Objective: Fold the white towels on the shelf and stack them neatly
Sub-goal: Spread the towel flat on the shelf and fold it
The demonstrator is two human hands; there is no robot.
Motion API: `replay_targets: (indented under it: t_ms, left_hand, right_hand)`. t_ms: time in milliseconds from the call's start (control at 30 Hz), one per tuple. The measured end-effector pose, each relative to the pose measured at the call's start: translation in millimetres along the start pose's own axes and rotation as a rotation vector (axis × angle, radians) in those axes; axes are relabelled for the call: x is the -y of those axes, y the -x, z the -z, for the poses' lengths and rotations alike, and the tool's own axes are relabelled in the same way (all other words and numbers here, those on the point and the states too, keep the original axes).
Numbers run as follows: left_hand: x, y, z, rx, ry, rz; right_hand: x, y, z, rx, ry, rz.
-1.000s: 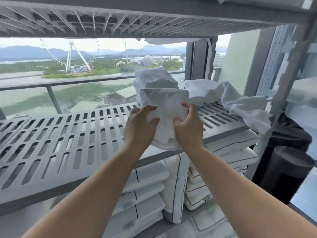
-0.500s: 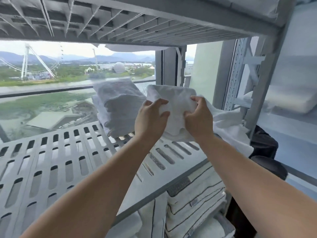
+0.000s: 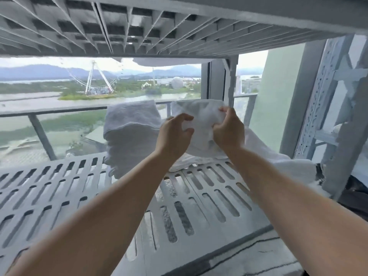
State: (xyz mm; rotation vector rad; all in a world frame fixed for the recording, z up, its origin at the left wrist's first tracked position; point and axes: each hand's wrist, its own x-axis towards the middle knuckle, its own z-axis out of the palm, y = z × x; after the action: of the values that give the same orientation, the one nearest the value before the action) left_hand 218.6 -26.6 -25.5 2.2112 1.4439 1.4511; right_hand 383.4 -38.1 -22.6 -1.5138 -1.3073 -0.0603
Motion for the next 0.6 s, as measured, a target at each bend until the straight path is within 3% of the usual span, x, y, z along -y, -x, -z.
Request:
replay_targets:
  t_ms: [467,600]
  left_hand:
    - [-5,-42,-26,-0.183,-0.403,0.091]
    - [11,-38,-37,0.089,-0.815,0.111]
  right_hand:
    - [-20,-71,-49,0.218,-0.224,0.204]
    - [-37,-67,-70,0.356,-0.125,0.217]
